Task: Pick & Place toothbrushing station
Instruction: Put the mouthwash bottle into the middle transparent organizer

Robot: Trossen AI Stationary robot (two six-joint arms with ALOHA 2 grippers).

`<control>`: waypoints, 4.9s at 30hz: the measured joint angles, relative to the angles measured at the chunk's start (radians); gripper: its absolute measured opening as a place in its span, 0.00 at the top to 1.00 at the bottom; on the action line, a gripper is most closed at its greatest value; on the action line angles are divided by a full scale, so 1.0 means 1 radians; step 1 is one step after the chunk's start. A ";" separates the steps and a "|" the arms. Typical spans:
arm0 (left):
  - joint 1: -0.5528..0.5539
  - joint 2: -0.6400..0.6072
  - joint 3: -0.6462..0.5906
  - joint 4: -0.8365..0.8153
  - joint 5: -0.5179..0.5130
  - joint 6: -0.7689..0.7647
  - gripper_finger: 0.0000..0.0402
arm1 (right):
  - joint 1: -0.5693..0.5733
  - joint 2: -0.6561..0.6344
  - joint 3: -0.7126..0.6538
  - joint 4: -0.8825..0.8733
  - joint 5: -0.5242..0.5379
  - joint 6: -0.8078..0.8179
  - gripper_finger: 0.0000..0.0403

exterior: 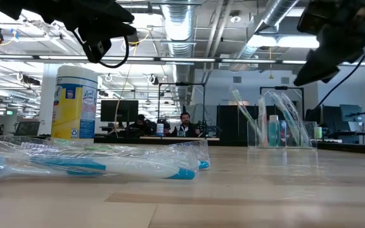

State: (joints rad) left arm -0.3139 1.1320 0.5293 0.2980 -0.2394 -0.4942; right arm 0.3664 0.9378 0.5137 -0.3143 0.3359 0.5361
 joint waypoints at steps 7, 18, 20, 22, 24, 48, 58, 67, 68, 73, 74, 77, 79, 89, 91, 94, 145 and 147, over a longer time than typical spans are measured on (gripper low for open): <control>0.000 0.000 0.000 0.002 0.000 0.000 0.79 | 0.095 0.092 0.044 -0.083 -0.068 0.180 0.73; 0.000 0.000 0.000 0.004 0.000 -0.002 0.79 | 0.213 0.294 0.183 -0.342 -0.204 0.500 0.74; 0.000 0.000 0.000 0.004 0.000 -0.002 0.79 | 0.234 0.330 0.212 -0.387 -0.222 0.557 0.74; 0.000 0.000 0.000 0.004 0.000 -0.002 0.79 | 0.253 0.363 0.238 -0.431 -0.248 0.609 0.74; 0.000 0.000 0.000 0.004 0.000 -0.002 0.79 | 0.271 0.396 0.265 -0.448 -0.270 0.650 0.74; 0.000 0.000 0.000 0.007 0.000 0.000 0.79 | 0.362 0.556 0.314 -0.499 -0.383 0.850 0.74; 0.000 0.000 0.000 0.007 0.000 0.000 0.79 | 0.393 0.556 0.314 -0.516 -0.337 0.887 0.74; 0.000 0.000 0.000 0.007 0.000 0.000 0.79 | 0.393 0.556 0.314 -0.512 -0.310 0.890 0.74; 0.000 0.000 0.000 0.007 0.000 0.000 0.79 | 0.393 0.556 0.314 -0.511 -0.310 0.890 0.74; 0.000 0.000 0.000 0.007 0.000 0.000 0.79 | 0.394 0.556 0.314 -0.512 -0.310 0.897 0.74; 0.000 0.000 0.000 0.007 0.000 0.000 0.79 | 0.395 0.556 0.314 -0.512 -0.310 0.897 0.74; 0.000 0.000 0.000 0.007 0.000 0.000 0.79 | 0.400 0.556 0.314 -0.511 -0.310 0.899 0.74; 0.000 0.000 0.000 0.007 0.000 0.000 0.79 | 0.407 0.556 0.314 -0.512 -0.309 0.905 0.74; 0.000 0.000 0.000 0.007 0.000 0.000 0.79 | 0.426 0.556 0.314 -0.511 -0.281 0.931 0.74; 0.000 0.000 0.000 0.007 0.000 0.000 0.79 | 0.426 0.556 0.314 -0.511 -0.281 0.932 0.74; 0.000 0.000 0.000 0.007 0.000 0.000 0.79 | 0.426 0.556 0.313 -0.511 -0.279 0.935 0.74; 0.000 0.000 -0.004 0.006 0.001 0.000 0.79 | 0.425 0.660 0.281 -0.405 -0.273 0.885 0.78; 0.000 0.000 -0.004 0.006 0.001 0.000 0.79 | 0.426 0.660 0.285 -0.412 -0.222 0.881 0.78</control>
State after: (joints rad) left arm -0.3141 1.1324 0.5251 0.3042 -0.2386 -0.4942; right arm 0.7925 1.5982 0.7988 -0.7267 0.1142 1.4173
